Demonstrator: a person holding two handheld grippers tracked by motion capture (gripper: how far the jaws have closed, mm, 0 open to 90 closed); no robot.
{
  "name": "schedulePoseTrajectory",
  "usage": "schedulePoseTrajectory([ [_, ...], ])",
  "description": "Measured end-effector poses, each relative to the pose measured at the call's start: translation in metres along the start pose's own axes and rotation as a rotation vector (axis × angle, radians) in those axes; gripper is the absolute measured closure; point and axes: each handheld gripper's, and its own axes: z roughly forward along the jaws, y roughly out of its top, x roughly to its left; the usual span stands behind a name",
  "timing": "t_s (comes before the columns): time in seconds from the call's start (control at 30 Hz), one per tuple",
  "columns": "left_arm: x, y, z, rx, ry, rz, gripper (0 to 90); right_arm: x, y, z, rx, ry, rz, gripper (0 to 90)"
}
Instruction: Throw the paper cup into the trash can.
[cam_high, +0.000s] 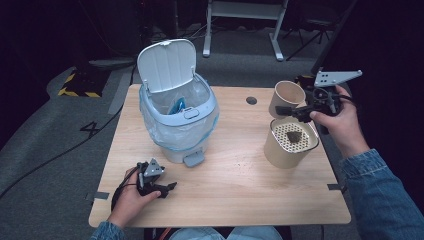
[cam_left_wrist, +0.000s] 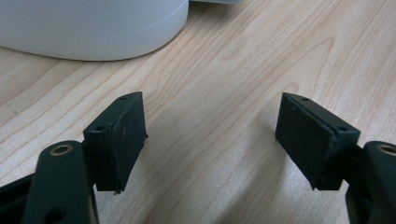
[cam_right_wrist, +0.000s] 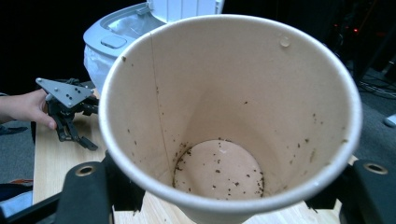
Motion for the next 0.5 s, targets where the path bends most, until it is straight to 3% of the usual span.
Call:
schedulePoseTrajectory([
  [0.5,0.000,0.000,0.000,0.001,0.000,0.000,24.9,0.009,0.050,0.054,-0.003,0.047,-0.036,31.6],
])
